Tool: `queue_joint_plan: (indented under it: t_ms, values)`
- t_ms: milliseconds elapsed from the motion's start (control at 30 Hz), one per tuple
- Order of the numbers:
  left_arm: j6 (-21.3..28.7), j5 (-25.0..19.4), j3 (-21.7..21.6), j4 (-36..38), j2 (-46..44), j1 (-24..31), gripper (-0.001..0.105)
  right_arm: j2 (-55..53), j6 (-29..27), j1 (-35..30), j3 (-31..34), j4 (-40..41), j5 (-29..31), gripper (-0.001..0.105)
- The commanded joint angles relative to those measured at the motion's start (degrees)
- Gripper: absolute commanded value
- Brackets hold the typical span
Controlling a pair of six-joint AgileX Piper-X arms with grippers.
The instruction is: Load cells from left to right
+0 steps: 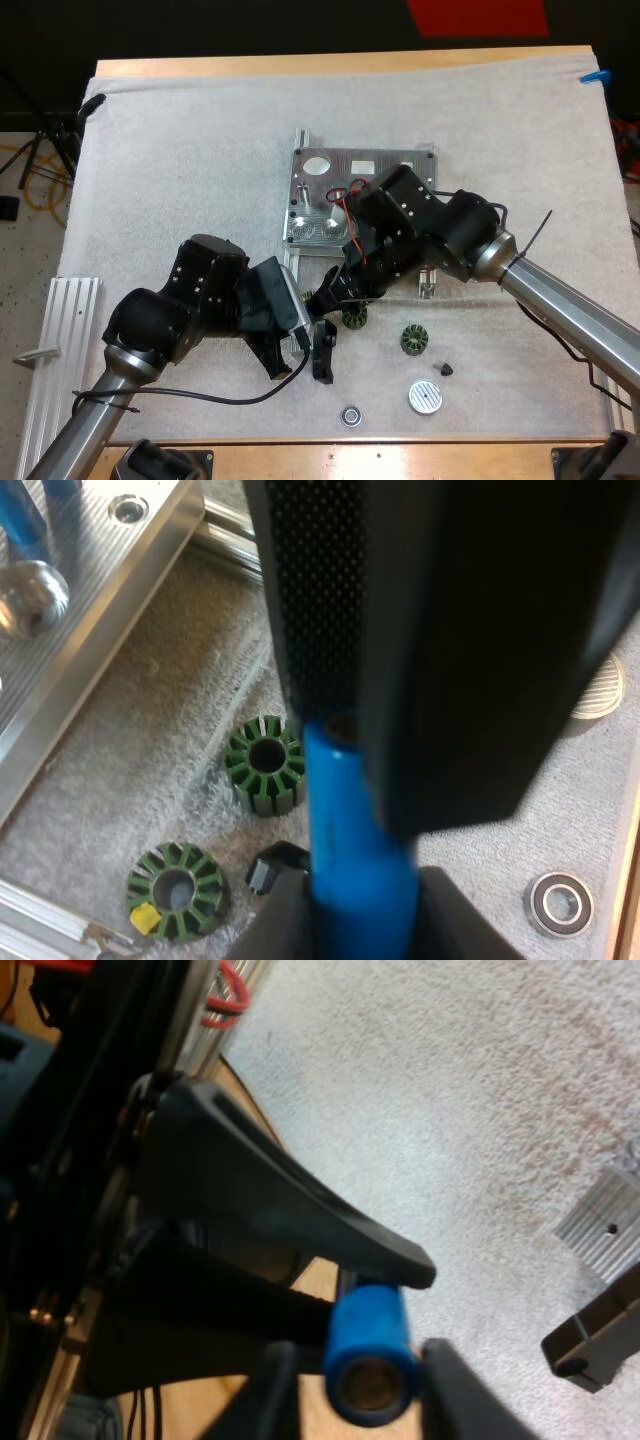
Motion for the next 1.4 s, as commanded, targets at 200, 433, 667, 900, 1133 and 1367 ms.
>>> queue_joint_plan:
  t_ms: [200, 433, 667, 900, 1133, 1367]
  values:
    - [0.28, 1.66, -0.66, -2.99, -0.38, -0.28, 0.009, -0.26, -0.06, 0.06, -0.41, -0.42, -1.16, 0.02]
    - [0.28, 1.66, -0.66, -2.98, -0.38, -0.28, 0.049, -0.26, -0.06, 0.06, -0.41, -0.42, -0.61, 0.02]
    - [0.28, 1.66, -0.66, -2.98, -1.86, -0.28, 0.058, -0.26, -0.06, 0.06, -0.41, -0.59, 3.3, 0.02]
    - [-1.88, -0.23, -0.66, -0.63, -8.05, -0.28, 0.058, -0.26, -0.19, -0.31, -0.97, -2.06, 14.42, 0.02]
    - [-4.43, -3.68, -0.66, 3.7, -14.19, -0.28, 0.058, -0.26, -0.29, -5.2, -1.88, 0.05, 24.83, 0.02]
    - [-5.7, -3.67, -0.66, 3.82, -16.97, -0.28, 0.058, -0.26, -4.19, -9.95, -1.91, 0.78, 34.28, 0.02]
